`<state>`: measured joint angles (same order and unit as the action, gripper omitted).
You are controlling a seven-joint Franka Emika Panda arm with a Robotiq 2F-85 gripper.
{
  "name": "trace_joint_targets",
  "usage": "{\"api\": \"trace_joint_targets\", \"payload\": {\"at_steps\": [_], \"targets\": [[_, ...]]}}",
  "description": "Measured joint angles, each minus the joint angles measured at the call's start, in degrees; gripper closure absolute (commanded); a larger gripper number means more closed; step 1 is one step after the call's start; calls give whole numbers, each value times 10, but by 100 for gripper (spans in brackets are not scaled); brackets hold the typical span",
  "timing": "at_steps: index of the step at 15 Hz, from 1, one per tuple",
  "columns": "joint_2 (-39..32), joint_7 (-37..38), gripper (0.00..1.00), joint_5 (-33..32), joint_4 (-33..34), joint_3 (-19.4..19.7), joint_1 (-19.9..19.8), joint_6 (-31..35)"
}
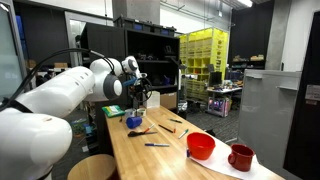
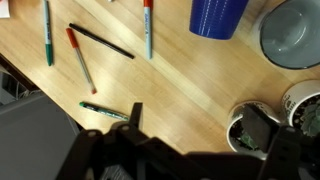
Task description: Turn over the cup on the table
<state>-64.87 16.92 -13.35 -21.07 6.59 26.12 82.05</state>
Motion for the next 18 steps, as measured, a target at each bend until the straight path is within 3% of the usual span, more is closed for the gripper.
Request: {"api": "trace_joint_targets", "payload": {"at_steps": [11, 18], "targets": [[0, -1, 0, 3, 0, -3, 0, 0], [0, -13, 0, 54, -1, -41, -8, -2]]}}
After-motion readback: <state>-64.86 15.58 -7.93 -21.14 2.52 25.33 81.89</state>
